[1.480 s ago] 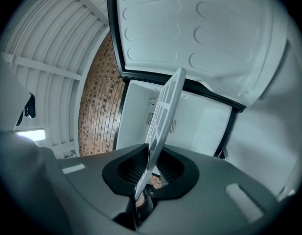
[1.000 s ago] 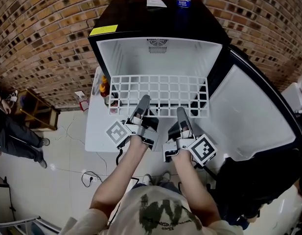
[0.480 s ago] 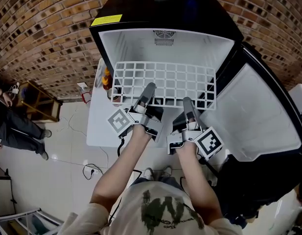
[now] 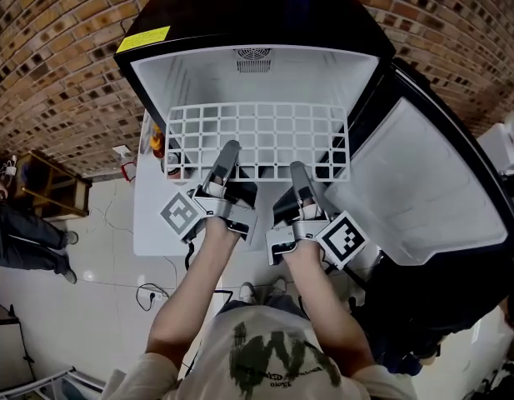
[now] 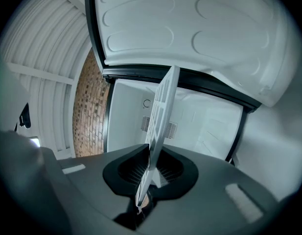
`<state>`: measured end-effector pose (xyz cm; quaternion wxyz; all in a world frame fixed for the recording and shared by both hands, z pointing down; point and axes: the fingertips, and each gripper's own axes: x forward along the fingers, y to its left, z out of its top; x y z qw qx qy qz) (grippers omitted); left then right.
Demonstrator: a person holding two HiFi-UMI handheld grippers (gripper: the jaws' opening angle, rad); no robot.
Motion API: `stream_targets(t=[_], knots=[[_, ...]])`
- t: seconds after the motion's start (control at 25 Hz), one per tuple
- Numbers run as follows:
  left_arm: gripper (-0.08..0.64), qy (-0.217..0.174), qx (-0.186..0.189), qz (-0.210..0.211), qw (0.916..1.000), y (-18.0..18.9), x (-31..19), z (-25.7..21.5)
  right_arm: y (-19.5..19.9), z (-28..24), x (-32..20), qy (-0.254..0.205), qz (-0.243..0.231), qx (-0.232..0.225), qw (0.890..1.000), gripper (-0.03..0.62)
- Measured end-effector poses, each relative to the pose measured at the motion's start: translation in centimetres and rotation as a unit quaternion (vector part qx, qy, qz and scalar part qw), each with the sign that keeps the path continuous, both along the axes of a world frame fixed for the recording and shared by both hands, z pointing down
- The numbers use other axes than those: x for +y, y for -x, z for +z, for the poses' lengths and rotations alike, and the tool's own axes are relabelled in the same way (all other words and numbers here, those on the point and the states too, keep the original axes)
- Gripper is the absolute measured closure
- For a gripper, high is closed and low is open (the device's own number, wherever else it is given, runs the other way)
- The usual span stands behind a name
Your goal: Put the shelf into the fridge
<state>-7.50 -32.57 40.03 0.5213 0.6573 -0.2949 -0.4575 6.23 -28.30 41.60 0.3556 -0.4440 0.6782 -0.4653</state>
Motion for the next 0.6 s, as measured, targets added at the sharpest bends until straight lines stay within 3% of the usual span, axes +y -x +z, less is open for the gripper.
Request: stream_targets(t=[0.6], knots=[[0.534,0.002,-0.012,-0.010,0.9999,0.19,0.07,0.33,0.15,0.74,0.11,0.017,-0.007,-0.014,1.000,0.557]])
